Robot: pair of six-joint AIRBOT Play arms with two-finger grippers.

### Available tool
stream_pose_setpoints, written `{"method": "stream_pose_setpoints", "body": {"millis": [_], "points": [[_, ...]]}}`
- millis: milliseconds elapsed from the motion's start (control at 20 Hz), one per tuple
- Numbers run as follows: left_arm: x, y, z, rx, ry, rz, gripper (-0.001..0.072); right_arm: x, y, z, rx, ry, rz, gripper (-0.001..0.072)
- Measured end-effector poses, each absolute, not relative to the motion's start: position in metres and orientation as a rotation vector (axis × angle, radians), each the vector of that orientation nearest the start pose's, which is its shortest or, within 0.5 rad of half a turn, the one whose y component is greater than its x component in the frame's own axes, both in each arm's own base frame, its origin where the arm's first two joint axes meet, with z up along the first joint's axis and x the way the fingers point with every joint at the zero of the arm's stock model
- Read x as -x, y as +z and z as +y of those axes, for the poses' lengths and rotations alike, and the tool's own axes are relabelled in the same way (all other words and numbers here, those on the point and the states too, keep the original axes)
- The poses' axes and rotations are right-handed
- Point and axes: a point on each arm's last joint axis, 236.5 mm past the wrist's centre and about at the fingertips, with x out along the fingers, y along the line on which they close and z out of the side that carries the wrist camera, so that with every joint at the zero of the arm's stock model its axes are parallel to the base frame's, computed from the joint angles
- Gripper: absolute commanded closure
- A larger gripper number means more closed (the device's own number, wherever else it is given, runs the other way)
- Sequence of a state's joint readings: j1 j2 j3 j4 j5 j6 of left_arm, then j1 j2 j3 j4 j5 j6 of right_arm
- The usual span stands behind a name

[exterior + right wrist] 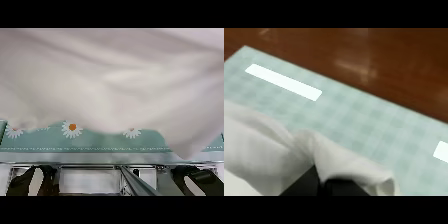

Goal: Fold the shirts.

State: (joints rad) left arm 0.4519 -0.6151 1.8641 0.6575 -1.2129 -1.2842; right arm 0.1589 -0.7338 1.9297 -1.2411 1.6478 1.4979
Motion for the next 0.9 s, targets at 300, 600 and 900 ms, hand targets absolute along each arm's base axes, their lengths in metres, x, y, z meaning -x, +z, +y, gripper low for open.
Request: {"method": "stream_pose_setpoints", "body": {"millis": [300, 600, 900], "points": [[-0.208, 0.477, -0.097, 0.105, -0.399, 0.038, 0.0681, -0.192, 0.304, 0.111, -0.005, 0.505, 0.762, 0.0689], [-0.322, 0.350, -0.074, 0.341, -0.454, 0.334, 0.0681, -0.258, 0.165, 0.109, -0.097, 0.390, 1.015, 0.0689], [-0.438, 0.242, -0.088, 0.440, -0.439, 0.514, 0.0681, -0.355, 0.080, 0.065, -0.186, 0.155, 1.093, 0.0689]]}}
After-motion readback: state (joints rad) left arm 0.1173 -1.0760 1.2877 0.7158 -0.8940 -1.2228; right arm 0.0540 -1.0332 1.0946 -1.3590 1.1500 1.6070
